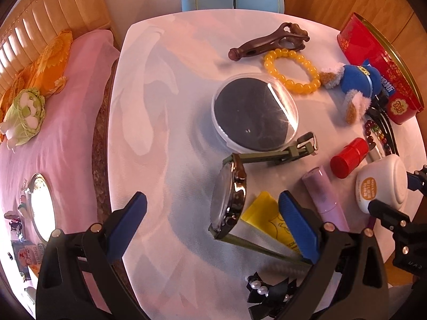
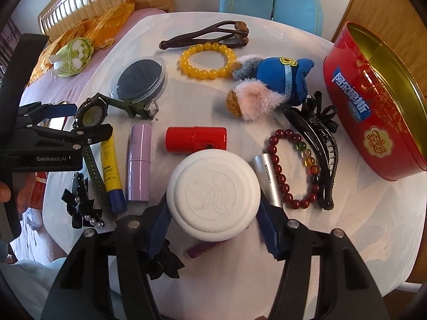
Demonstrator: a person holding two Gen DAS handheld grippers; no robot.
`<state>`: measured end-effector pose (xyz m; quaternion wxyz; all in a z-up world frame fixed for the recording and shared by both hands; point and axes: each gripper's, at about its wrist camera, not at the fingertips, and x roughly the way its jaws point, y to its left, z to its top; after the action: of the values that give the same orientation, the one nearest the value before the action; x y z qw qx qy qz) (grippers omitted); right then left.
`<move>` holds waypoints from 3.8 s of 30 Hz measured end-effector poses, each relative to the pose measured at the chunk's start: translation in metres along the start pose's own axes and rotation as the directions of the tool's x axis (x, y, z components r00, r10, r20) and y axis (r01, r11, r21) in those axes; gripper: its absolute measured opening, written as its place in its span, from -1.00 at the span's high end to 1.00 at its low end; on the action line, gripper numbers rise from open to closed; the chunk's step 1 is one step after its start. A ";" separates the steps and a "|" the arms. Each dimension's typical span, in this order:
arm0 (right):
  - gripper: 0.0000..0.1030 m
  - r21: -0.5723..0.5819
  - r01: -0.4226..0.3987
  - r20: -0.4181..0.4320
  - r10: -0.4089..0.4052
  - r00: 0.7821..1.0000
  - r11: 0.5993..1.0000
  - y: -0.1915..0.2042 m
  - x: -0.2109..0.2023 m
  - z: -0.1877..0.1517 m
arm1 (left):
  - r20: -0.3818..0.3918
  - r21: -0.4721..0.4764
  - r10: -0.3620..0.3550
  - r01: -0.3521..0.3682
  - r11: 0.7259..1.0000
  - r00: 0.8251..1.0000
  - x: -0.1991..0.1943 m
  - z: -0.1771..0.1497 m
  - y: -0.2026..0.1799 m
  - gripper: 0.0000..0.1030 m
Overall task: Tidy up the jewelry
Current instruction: 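Grasp the white round jar with the right tool while the left tool grasps the black watch, then carry the white jar into the red tin and open the right tool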
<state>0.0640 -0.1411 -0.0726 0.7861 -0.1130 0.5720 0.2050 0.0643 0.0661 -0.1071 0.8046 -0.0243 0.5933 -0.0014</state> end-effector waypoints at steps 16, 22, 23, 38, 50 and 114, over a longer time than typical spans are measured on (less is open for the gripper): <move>-0.19 0.022 0.039 0.150 -0.042 0.988 0.999 0.005 -0.064 -0.016 | 0.013 -0.038 -0.079 0.079 0.996 0.997 -0.006 -0.002 0.014 0.36; -0.19 0.074 0.058 0.157 -0.069 0.985 0.996 0.001 -0.075 -0.026 | 0.000 -0.027 -0.069 0.069 0.997 0.998 -0.007 -0.007 0.012 0.70; -0.19 0.081 0.061 0.158 -0.073 0.985 0.995 0.001 -0.075 -0.026 | 0.000 -0.023 -0.070 0.070 0.997 0.998 -0.008 -0.008 0.012 0.70; -0.19 0.234 0.134 0.168 -0.176 0.970 0.963 -0.023 -0.094 -0.053 | 0.192 0.229 -0.150 0.104 0.968 0.970 -0.092 0.018 -0.043 0.70; -0.19 0.224 0.064 0.323 -0.136 0.937 0.972 -0.128 -0.141 -0.077 | 0.258 0.271 -0.156 0.083 0.959 0.953 -0.130 0.031 -0.167 0.71; -0.38 0.204 0.086 -0.054 -0.077 0.996 0.975 -0.290 0.014 0.112 | 0.289 0.295 -0.157 0.069 0.953 0.944 -0.079 0.178 -0.250 0.79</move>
<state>0.2944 -0.3503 -0.0668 0.7880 -0.0591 0.6029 0.1098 0.2170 -0.1745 0.0312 0.8813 0.0557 0.4514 -0.1283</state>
